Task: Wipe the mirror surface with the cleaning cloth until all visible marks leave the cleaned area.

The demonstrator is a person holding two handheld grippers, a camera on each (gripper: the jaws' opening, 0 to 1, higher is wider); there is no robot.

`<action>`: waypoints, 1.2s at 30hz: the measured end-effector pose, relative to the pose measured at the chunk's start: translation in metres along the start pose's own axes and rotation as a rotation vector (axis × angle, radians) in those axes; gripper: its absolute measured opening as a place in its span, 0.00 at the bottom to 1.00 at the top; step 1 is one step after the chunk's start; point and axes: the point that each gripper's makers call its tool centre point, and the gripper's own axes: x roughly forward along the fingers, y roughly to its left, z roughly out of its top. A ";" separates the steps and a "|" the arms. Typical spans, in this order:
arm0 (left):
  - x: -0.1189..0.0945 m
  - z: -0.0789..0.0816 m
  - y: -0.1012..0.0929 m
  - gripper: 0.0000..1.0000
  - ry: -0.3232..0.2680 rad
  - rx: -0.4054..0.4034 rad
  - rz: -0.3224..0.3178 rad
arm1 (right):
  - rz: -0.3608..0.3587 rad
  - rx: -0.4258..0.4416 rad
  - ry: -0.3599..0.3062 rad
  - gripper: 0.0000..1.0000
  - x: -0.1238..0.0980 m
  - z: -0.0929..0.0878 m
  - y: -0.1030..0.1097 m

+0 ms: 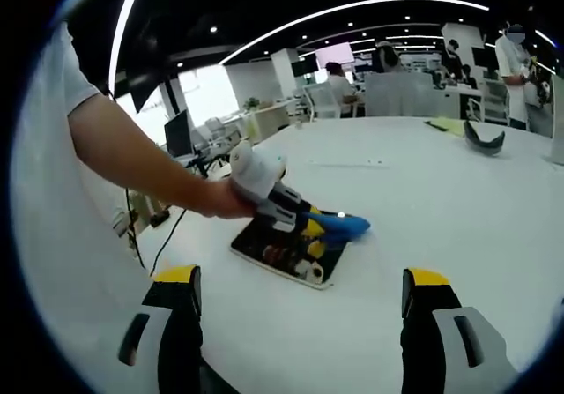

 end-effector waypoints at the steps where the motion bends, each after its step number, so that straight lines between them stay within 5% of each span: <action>1: 0.000 0.000 0.003 0.06 0.003 0.002 0.001 | 0.000 -0.002 0.002 0.94 0.000 -0.001 0.000; 36: 0.004 0.000 0.044 0.06 0.003 -0.067 0.092 | -0.001 0.001 0.024 0.94 -0.001 -0.005 -0.002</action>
